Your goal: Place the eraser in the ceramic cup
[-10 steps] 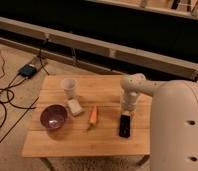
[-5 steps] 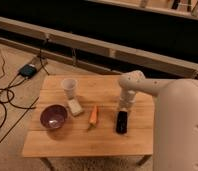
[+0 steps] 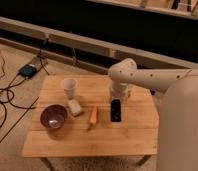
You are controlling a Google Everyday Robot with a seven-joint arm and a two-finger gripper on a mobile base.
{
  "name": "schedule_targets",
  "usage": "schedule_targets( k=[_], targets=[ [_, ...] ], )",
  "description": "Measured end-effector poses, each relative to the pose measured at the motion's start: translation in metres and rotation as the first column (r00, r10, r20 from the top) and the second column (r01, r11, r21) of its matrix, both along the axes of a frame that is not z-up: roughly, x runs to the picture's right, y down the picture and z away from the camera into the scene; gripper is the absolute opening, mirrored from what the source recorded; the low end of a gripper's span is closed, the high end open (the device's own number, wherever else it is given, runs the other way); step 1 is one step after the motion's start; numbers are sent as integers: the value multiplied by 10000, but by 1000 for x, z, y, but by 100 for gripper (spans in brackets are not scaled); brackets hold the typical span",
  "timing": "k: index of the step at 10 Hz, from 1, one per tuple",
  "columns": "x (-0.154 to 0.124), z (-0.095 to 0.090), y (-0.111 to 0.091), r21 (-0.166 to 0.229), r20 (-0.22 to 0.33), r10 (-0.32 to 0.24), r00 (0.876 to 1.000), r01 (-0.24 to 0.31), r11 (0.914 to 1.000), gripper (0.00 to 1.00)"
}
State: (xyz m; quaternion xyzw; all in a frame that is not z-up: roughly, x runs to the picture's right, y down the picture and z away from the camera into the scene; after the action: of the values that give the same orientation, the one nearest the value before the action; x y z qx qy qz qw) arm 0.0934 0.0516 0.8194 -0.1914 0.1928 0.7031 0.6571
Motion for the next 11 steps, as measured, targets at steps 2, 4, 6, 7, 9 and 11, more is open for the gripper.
schedule_targets(
  k=[2,4,6,7,9,11],
  targets=[
    [-26,-10,-35,796,521,-722,9960,679,9945,0],
    [-59,-16,-71,1635,1080,-1625,9808,1437,9760,0],
    [-92,-13,-103,2486,1653,-2634,9504,2183,9437,0],
    [-104,-11,-112,2771,1883,-3006,9350,2430,9296,0],
    [-131,-5,-133,3467,2412,-3894,8889,2958,8901,0],
    [-148,-3,-148,3948,2786,-4441,8515,3200,8612,0]
  ],
)
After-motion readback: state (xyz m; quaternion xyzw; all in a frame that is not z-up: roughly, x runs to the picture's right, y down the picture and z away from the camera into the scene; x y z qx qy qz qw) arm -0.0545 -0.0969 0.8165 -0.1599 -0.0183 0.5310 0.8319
